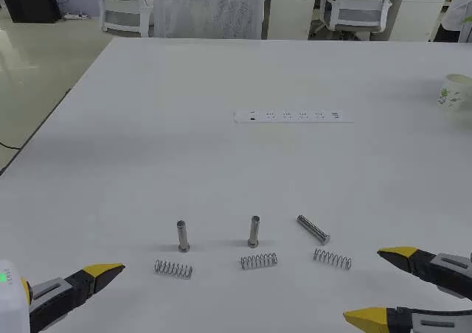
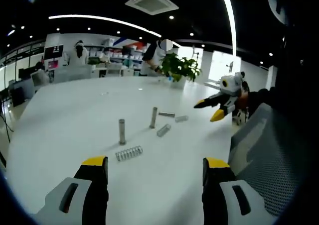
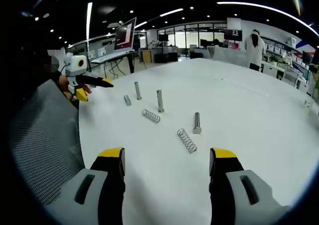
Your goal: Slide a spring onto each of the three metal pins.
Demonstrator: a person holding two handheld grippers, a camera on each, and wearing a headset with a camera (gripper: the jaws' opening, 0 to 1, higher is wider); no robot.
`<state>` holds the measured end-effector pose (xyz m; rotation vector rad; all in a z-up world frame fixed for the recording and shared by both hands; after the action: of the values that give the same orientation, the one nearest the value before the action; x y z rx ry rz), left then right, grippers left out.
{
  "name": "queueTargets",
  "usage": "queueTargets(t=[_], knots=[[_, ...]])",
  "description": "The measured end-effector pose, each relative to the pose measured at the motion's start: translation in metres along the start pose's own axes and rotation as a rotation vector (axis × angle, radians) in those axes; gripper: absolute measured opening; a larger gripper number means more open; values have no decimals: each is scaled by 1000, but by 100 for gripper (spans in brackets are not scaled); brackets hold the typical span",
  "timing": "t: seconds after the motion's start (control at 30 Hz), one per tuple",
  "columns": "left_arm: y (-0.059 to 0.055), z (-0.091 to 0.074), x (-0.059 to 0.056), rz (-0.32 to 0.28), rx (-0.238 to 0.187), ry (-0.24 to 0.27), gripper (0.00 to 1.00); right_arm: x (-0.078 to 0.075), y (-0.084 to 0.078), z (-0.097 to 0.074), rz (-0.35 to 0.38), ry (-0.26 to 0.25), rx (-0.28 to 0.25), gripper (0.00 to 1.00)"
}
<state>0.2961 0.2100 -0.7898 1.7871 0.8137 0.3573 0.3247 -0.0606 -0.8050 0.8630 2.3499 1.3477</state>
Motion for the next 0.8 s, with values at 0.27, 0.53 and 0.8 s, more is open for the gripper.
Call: queueTargets(t=[0.27, 0.53, 0.8], knots=[[0, -1, 1, 2, -1, -1, 73, 2, 0, 0, 2, 2, 3, 67], [0, -1, 1, 3, -3, 3, 73, 3, -1, 1, -2, 3, 8, 67], [1, -2, 2, 3, -7, 9, 73, 3, -1, 0, -3, 3, 8, 66]])
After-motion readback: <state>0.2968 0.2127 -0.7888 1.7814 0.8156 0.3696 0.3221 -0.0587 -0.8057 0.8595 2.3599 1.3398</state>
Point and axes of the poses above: the centre of the closed fingertips' face, and the gripper's own axes: z roughly forward along the fingers, x roughly to its left, y roughly out of its top, the point moved 2 cm from there along -z, roughly backward along the fingers, and after that the axes turned 1 degree about -y, right-handed, at the moved point
